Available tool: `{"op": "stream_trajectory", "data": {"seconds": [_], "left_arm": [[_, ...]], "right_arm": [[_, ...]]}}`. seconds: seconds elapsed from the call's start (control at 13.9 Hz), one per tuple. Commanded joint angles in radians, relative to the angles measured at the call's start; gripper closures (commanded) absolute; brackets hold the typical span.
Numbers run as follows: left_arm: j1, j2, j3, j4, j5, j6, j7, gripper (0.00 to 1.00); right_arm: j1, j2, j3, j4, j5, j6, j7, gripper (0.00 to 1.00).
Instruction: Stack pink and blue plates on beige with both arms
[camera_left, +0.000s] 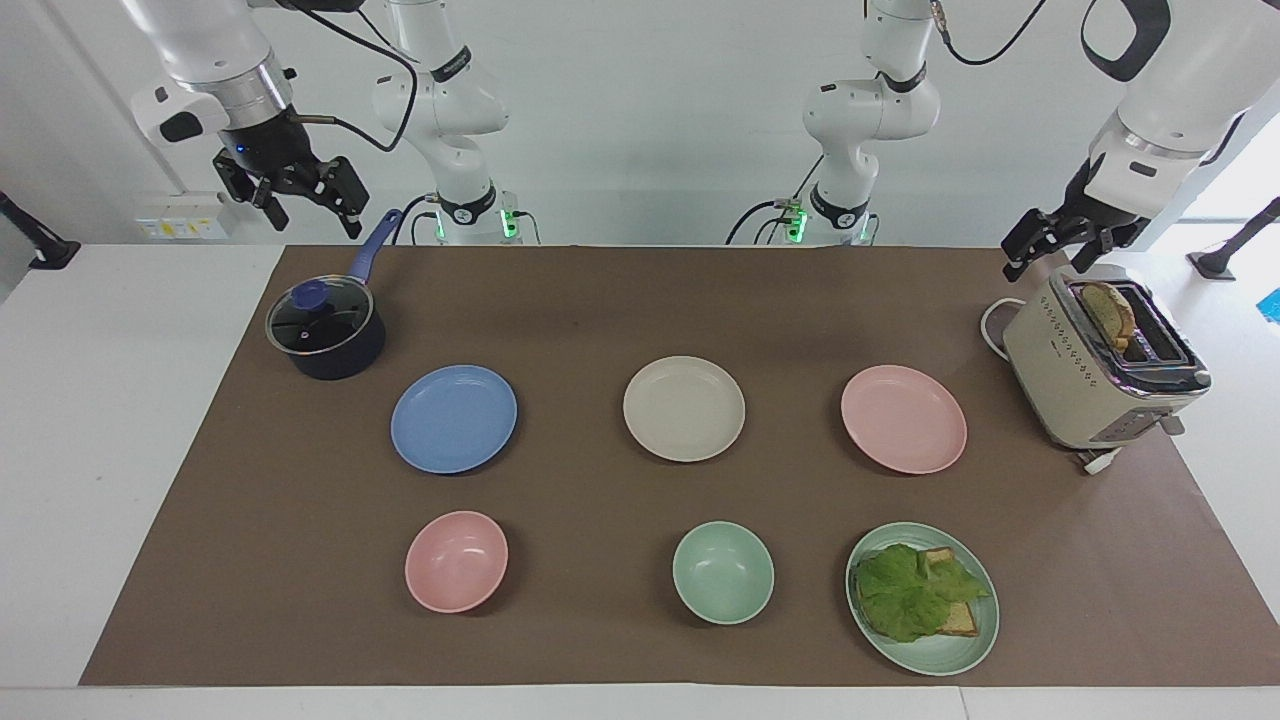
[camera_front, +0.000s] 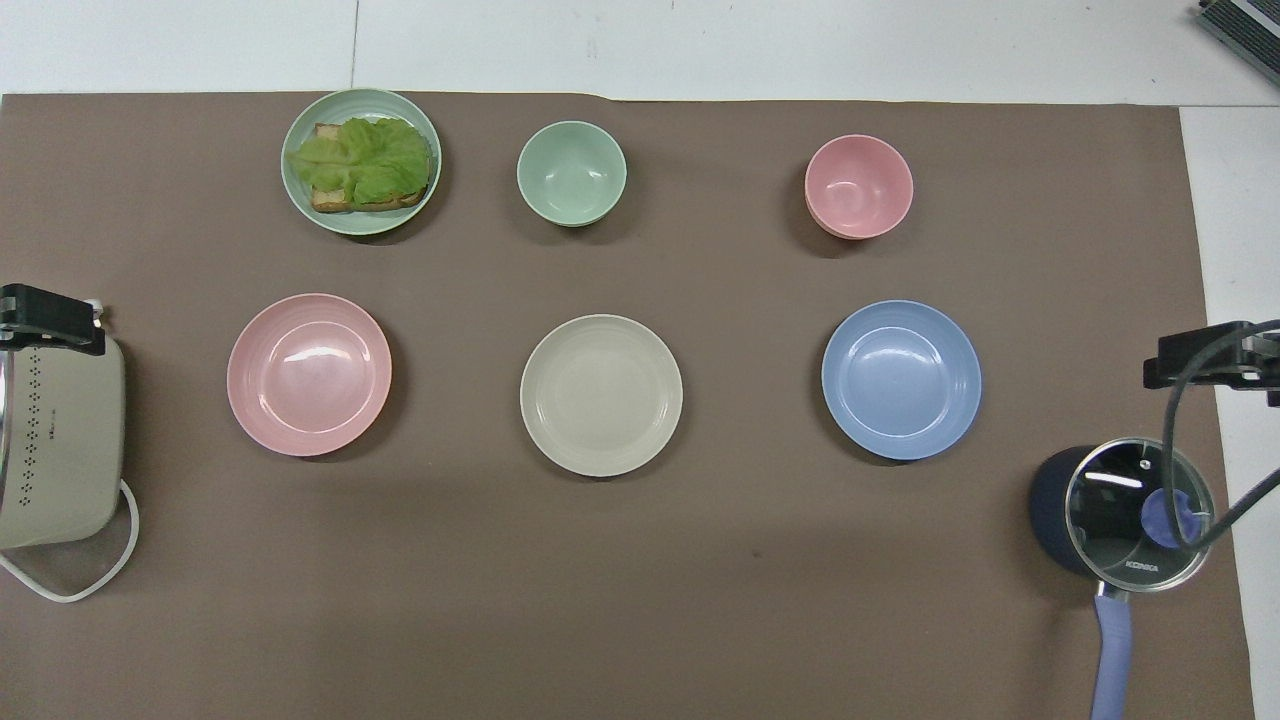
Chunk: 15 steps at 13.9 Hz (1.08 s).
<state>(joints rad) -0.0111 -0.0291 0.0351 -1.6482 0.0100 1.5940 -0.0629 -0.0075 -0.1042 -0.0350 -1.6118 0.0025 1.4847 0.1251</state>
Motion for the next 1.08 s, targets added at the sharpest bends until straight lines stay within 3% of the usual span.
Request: {"op": "stream_trajectory", "data": {"seconds": [0.0, 0.22, 0.43, 0.65, 1.0], "left_arm": [[0.008, -0.023, -0.001, -0.135, -0.012, 0.125, -0.005, 0.0], [0.011, -0.006, 0.0, -0.225, -0.012, 0.251, -0.005, 0.0], [0.039, 0.064, 0.0, -0.275, -0.012, 0.366, 0.043, 0.0], [0.049, 0.144, -0.001, -0.283, -0.012, 0.406, 0.067, 0.0], [0.05, 0.188, -0.001, -0.355, -0.012, 0.515, 0.101, 0.0]], "right_arm": [[-0.012, -0.025, 0.001, -0.034, 0.01, 0.025, -0.024, 0.0], [-0.012, -0.025, 0.001, -0.034, 0.004, 0.029, -0.025, 0.0], [-0.012, -0.025, 0.001, -0.037, 0.002, 0.048, -0.03, 0.0], [-0.012, -0.028, 0.001, -0.04, 0.002, 0.046, -0.028, 0.0], [-0.012, -0.028, 0.001, -0.042, 0.004, 0.045, -0.027, 0.0]]}}
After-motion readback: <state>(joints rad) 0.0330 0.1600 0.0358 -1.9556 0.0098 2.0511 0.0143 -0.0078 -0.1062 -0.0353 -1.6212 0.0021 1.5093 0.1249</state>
